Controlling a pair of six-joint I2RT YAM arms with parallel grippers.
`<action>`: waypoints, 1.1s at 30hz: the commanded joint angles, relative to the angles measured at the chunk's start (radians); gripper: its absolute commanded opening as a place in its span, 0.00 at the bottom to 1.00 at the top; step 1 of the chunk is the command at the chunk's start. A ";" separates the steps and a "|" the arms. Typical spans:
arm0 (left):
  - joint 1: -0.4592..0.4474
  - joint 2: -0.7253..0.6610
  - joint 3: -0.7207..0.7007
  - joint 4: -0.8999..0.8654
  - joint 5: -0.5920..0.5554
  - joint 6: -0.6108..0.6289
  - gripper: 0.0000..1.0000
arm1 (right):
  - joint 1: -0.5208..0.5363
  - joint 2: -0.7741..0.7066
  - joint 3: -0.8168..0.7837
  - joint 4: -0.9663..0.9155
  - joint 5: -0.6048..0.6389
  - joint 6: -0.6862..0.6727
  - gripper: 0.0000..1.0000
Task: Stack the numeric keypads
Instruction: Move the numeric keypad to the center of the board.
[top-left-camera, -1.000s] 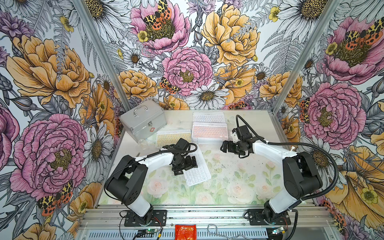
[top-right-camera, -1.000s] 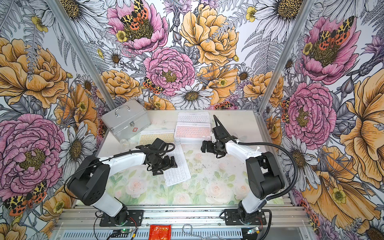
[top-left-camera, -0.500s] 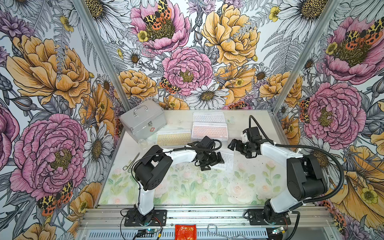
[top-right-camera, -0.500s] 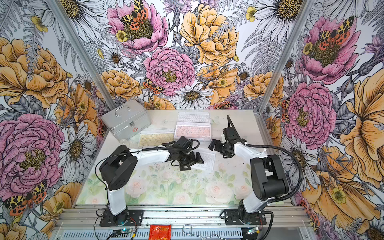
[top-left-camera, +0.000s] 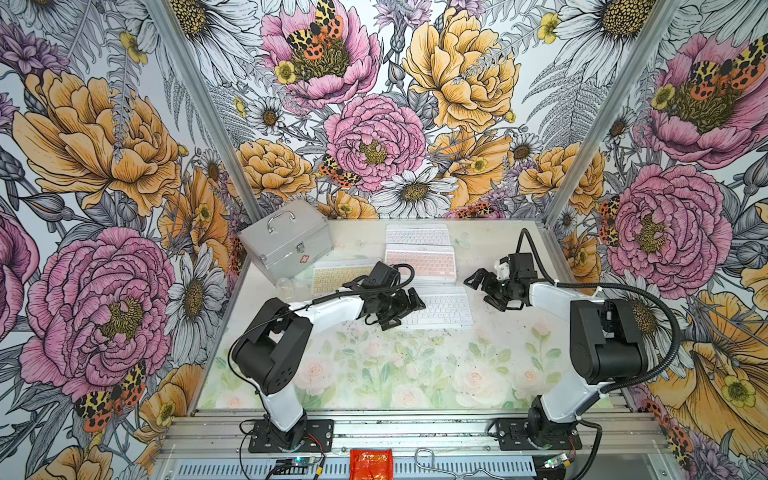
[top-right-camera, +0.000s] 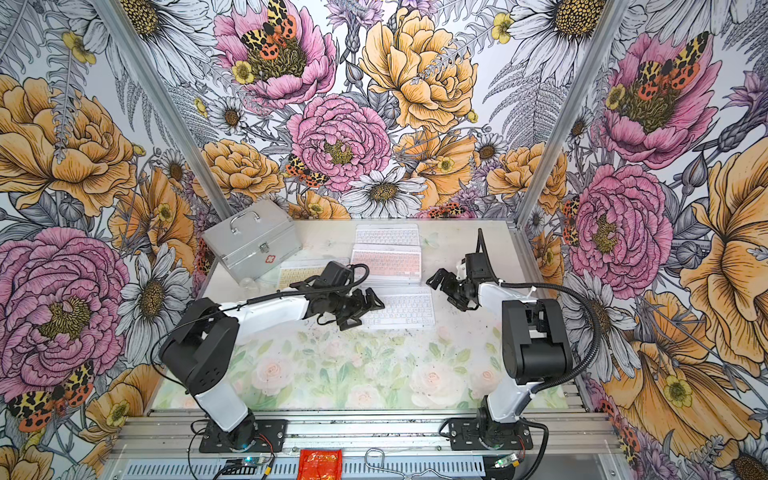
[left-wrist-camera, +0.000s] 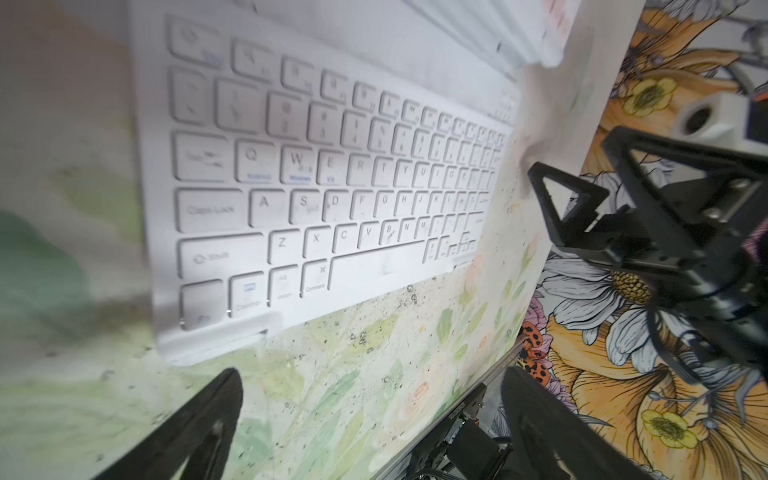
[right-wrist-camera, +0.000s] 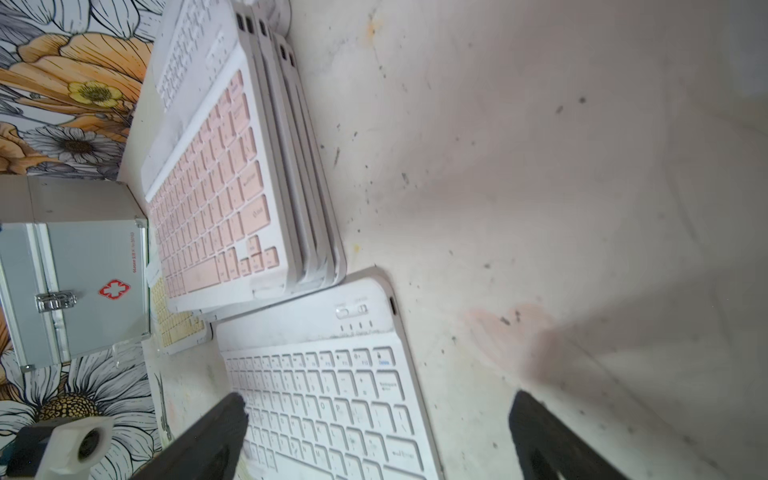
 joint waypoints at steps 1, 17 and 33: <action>0.063 0.023 0.011 -0.012 -0.040 0.080 0.99 | 0.009 0.047 0.036 0.115 -0.033 0.039 1.00; 0.078 0.240 0.126 0.053 -0.031 0.090 0.99 | 0.034 0.165 0.059 0.270 -0.135 0.095 1.00; 0.078 0.265 0.144 0.065 -0.020 0.079 0.99 | 0.042 0.159 0.012 0.331 -0.154 0.115 1.00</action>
